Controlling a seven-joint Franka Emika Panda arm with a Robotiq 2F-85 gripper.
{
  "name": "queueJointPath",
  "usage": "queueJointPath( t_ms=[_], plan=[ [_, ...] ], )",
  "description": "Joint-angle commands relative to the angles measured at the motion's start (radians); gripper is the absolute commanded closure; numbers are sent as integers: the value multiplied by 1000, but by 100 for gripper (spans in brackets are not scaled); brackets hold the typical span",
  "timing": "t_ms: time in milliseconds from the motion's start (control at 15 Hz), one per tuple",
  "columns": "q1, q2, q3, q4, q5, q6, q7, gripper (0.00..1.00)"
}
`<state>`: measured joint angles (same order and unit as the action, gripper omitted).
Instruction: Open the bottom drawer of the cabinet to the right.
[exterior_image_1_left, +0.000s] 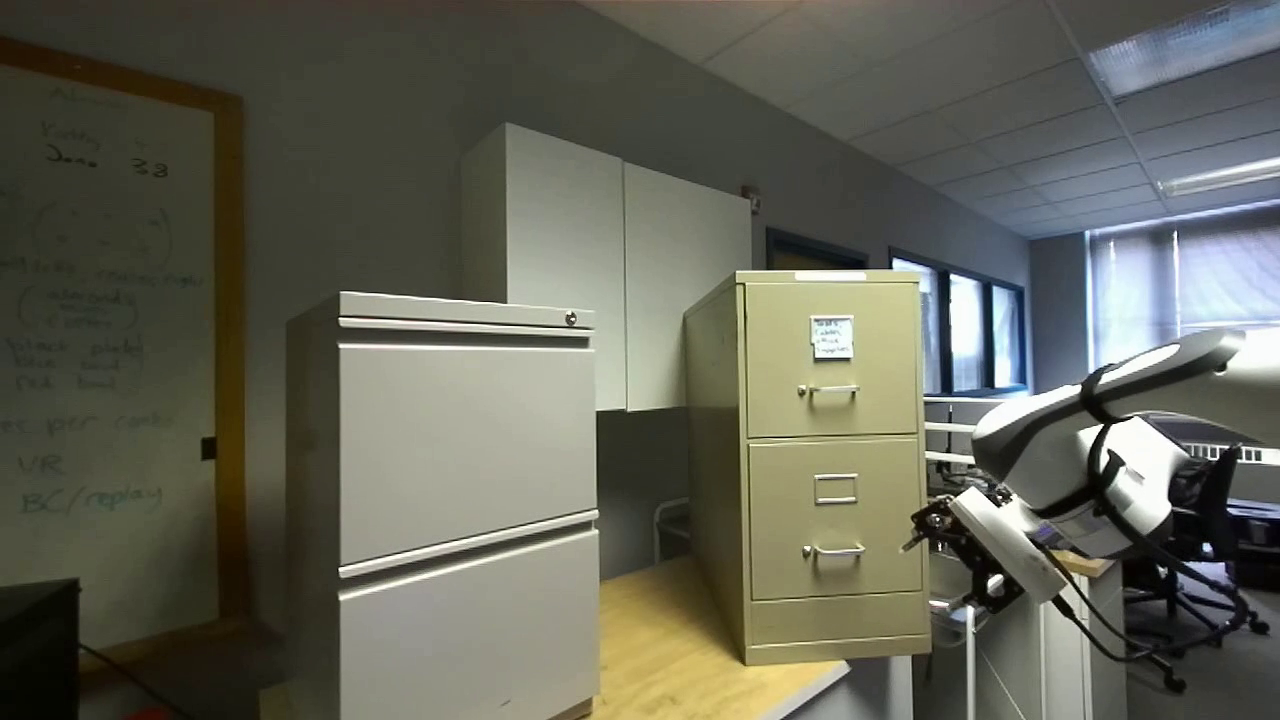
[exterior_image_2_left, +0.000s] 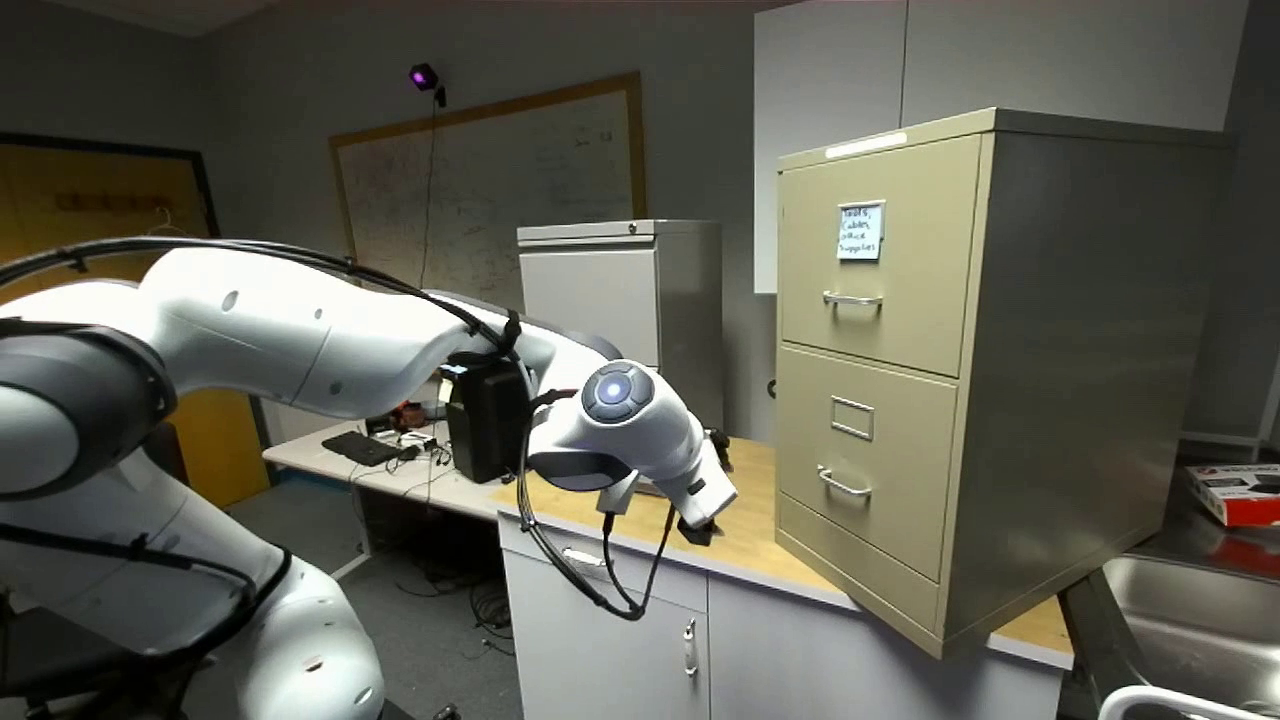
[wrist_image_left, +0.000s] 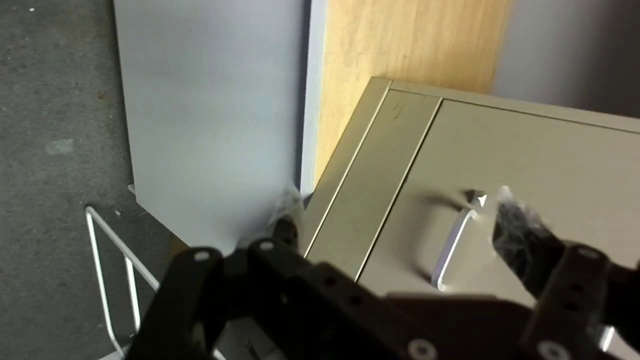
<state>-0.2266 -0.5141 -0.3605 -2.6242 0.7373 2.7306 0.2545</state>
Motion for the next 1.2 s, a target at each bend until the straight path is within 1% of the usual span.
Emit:
queueJointPath(
  t_ms=[0, 67, 200, 333, 400, 467, 867, 1000, 1067, 1133],
  plan=[
    [140, 37, -26, 29, 246, 149, -2, 0],
    [190, 54, -25, 55, 324, 197, -8, 0],
    [271, 86, -30, 104, 437, 270, -25, 0],
    [331, 126, -43, 165, 508, 314, -33, 0],
    [344, 152, -48, 195, 521, 323, -28, 0],
    [351, 175, -54, 219, 524, 326, -22, 0],
    [312, 325, -97, 327, 447, 258, 20, 0],
    [306, 341, -98, 333, 403, 220, 26, 0],
    [314, 310, -97, 297, 437, 255, -3, 0],
    [311, 324, -98, 305, 424, 243, 0, 0]
  ],
)
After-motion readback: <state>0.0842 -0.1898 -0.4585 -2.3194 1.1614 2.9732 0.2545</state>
